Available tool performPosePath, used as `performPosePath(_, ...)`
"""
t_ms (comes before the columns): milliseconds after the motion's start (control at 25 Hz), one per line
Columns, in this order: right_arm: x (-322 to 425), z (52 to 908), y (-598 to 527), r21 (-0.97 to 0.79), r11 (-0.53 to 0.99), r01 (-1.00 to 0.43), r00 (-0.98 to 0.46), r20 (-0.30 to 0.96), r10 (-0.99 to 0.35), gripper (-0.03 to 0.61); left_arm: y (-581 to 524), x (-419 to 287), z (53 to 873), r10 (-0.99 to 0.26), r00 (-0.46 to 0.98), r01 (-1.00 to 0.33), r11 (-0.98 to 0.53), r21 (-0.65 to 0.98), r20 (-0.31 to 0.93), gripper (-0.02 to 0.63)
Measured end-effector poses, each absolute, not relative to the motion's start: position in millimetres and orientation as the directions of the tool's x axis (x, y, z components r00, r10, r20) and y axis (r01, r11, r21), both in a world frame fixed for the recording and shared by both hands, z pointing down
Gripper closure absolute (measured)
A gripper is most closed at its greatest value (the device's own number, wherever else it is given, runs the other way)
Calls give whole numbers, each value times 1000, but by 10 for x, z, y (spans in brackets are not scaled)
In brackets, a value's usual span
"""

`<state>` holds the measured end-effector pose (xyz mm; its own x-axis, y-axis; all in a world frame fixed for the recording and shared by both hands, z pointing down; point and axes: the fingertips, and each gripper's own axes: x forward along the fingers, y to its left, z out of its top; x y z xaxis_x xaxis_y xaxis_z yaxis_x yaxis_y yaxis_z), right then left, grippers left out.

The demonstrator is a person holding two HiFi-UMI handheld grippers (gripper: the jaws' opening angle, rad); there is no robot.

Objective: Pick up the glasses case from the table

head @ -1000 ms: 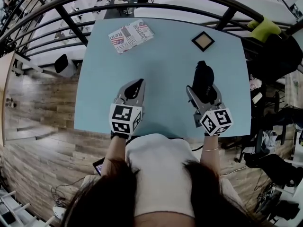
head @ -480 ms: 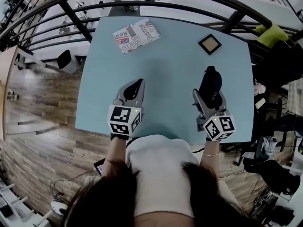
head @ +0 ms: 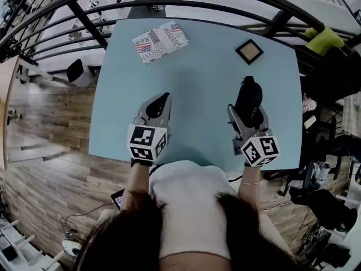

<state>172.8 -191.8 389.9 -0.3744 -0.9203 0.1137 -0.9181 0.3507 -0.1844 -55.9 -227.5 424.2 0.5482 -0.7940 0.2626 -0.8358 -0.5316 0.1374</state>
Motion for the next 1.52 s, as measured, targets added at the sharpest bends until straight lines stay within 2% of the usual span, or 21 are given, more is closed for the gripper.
performPosePath(1520, 1766, 3861, -1903, -171, 367, -914, -387, 98, -917, 227, -2281, -527, 4290, -793, 544, -838, -529, 133, 273, 557)
